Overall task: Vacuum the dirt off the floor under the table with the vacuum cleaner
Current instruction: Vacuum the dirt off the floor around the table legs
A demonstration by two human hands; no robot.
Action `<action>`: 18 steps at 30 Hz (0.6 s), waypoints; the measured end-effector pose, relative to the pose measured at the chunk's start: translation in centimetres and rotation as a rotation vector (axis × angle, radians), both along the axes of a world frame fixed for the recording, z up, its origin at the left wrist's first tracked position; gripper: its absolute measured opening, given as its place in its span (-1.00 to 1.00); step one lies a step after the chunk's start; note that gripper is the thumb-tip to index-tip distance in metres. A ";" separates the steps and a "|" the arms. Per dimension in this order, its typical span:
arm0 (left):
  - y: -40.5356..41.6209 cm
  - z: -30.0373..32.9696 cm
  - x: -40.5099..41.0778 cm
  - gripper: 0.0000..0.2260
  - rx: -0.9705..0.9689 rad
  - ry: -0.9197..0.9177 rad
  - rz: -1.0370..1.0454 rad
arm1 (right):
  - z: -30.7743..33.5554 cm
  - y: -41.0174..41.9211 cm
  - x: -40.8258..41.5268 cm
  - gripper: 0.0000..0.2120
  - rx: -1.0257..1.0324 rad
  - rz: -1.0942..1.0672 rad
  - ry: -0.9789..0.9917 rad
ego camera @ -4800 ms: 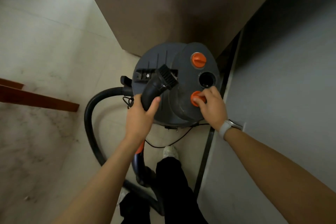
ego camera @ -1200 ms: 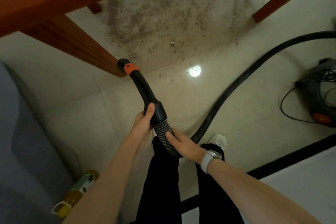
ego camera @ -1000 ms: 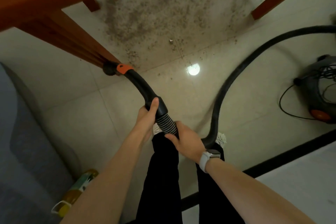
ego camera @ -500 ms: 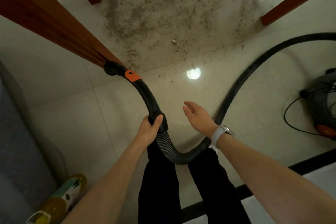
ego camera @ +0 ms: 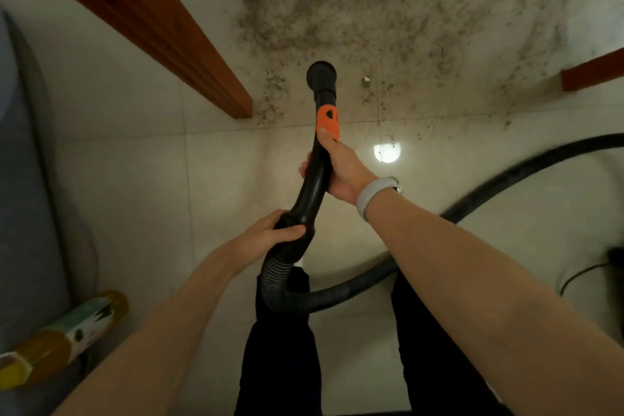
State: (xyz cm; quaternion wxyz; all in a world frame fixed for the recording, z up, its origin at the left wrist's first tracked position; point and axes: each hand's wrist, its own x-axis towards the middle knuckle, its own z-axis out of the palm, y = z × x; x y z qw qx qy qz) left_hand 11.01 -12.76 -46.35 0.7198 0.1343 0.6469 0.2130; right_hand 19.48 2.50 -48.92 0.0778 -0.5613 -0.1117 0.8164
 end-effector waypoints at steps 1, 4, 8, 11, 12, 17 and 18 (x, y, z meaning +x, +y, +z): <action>0.4 -0.4 0.2 -0.75 -0.012 0.027 0.012 | -0.8 0.1 -0.1 -0.81 -0.015 0.006 0.006; 1.5 -2.8 1.7 -0.76 0.005 0.279 -0.103 | -3.7 0.4 -0.1 -0.82 0.019 0.100 0.009; 2.0 -7.7 5.5 -0.66 0.016 0.801 -0.186 | -8.8 0.7 0.4 -0.82 0.034 0.162 0.009; 1.2 -11.6 6.9 -0.66 0.005 0.964 -0.072 | -13.1 0.2 -0.1 -0.79 0.026 0.207 0.008; 0.7 -13.0 6.7 -0.69 -0.004 0.980 -0.025 | -14.4 -0.2 -0.5 -0.79 0.027 0.229 0.014; -2.9 -19.3 4.0 -0.76 -0.042 1.096 0.112 | -20.6 -4.2 -4.9 -0.83 0.035 0.321 0.084; -3.9 -20.1 3.6 -0.77 -0.050 1.126 0.138 | -21.5 -5.2 -5.7 -0.83 0.038 0.356 0.106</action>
